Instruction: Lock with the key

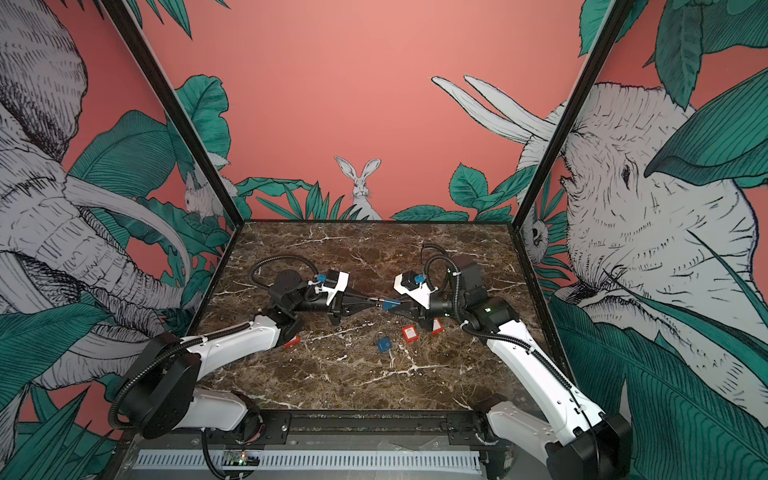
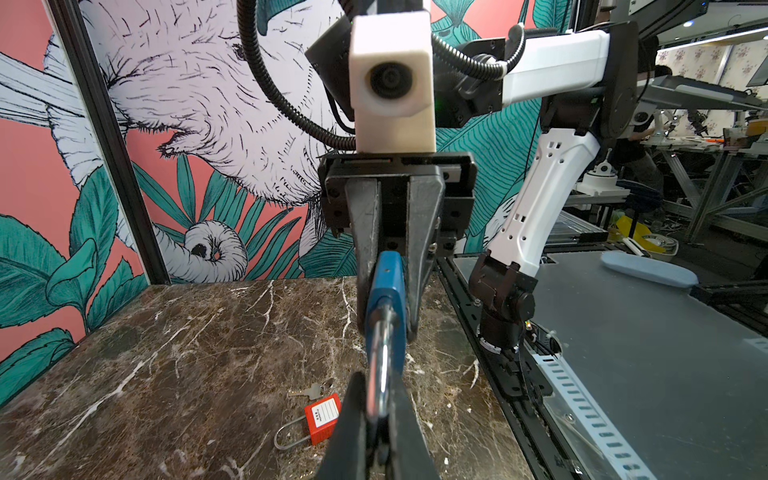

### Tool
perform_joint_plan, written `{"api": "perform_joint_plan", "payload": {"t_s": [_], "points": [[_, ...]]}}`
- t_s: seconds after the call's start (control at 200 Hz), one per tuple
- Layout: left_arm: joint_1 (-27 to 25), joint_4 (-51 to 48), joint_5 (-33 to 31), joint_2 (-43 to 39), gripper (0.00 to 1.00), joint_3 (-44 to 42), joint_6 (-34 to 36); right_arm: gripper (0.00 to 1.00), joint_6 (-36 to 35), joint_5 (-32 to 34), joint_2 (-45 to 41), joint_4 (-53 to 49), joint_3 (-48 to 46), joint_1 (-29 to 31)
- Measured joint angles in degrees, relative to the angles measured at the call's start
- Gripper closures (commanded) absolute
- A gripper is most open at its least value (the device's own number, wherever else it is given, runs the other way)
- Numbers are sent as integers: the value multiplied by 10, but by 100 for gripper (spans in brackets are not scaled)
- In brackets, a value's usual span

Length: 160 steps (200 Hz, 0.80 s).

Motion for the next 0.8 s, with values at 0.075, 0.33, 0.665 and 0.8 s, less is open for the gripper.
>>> {"api": "perform_joint_plan", "payload": {"t_s": [0.075,0.33,0.665,0.8], "points": [[-1,-5,2,0,100,2,2,99,-1,-1,0,0,0,0],[-11,-46,2,0,100,21,32,100,-4,-14,1,-1,0,-10],[-12,-24,7,32,100,32,-1,100,-24,6,6,-1,0,-10],[-11,-21,12,49,100,39,-10,100,-29,23,13,-2,1,-3]]}}
